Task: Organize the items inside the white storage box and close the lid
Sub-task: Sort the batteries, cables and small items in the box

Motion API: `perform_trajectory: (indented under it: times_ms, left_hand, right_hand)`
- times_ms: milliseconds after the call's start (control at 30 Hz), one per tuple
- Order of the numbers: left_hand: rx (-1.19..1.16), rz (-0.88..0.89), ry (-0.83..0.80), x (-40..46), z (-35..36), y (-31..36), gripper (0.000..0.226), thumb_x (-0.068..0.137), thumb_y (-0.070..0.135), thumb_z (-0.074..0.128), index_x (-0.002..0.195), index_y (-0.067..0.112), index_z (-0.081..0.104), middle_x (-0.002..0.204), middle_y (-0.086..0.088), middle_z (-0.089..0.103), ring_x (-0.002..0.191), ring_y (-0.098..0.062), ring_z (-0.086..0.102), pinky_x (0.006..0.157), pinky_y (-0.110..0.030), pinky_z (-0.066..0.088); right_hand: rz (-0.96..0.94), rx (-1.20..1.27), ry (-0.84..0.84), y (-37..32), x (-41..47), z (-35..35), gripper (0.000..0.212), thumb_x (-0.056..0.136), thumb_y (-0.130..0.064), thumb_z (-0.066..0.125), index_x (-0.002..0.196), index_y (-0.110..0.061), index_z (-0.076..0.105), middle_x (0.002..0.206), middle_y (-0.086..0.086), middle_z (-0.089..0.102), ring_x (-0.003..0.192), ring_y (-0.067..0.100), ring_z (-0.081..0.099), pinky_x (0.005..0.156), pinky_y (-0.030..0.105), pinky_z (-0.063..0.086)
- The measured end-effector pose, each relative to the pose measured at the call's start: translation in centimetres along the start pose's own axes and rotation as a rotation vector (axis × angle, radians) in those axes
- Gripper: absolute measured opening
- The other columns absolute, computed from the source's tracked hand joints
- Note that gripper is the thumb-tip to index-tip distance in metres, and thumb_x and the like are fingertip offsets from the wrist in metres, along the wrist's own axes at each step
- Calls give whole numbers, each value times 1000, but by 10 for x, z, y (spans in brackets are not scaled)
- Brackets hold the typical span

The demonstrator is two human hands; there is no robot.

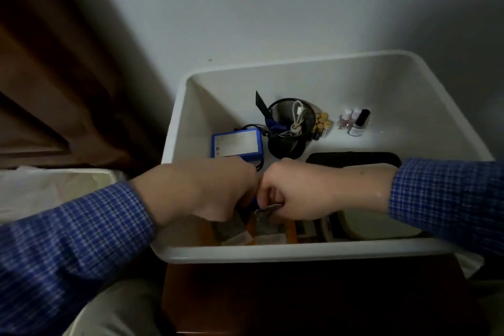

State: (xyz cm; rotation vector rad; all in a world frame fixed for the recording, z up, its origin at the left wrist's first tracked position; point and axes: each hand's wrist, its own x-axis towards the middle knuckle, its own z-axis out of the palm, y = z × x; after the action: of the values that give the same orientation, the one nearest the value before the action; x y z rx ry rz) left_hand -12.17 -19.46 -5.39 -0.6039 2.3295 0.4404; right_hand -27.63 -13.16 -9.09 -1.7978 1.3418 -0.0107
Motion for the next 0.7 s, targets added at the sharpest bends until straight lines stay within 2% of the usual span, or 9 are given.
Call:
perform_trajectory:
  times_ms: [67,167,267,400,500,600,700]
  left_hand:
    - [55,3,104,0,4,2,7,90,19,67,91,23,63,90,7,63,76,-8,58,68,-19,47]
    - [-2,16,206,-6,5,-1,19,87,19,69,85,31,55,79,12,54,68,-6,51,61,-15,39]
    - [-77,45,242,-8,4,1,21,83,17,69,81,33,55,75,12,55,67,-6,53,63,-19,45]
    - [-203,73,178,-8,2,4,17,82,22,74,94,31,65,84,12,67,73,0,63,69,-17,54]
    - [-190,81,241,-7,-6,7,15,83,23,71,95,30,67,83,16,66,71,8,60,63,-7,46]
    - [-196,87,397,-4,-19,19,15,86,26,69,98,34,66,81,20,63,73,8,58,65,-7,44]
    - [-266,171,512,11,-32,49,11,89,29,68,99,30,68,85,15,66,76,3,60,66,-11,47]
  right_hand:
    - [-5,0,56,2,-1,3,10,85,-20,76,89,-27,70,63,-21,65,61,-11,63,66,21,58]
    - [8,18,123,3,-4,0,18,82,-17,79,96,-25,70,78,-12,70,69,-9,66,69,18,59]
    - [49,58,91,0,-10,-1,24,82,-13,78,93,-31,65,85,-11,70,73,-5,68,75,23,61]
    - [82,-38,146,1,-30,-33,25,86,-14,75,103,-29,64,94,-11,73,77,-3,69,69,18,57]
    - [103,-146,177,9,-71,-86,22,85,-14,74,97,-30,65,87,-9,75,72,-2,69,70,23,58]
    - [262,-415,13,15,-116,-115,26,76,-33,83,93,-32,63,85,-11,70,77,2,66,72,25,54]
    - [424,-702,-195,18,-140,-108,45,71,-53,82,103,-29,63,98,-7,68,89,12,64,78,31,56]
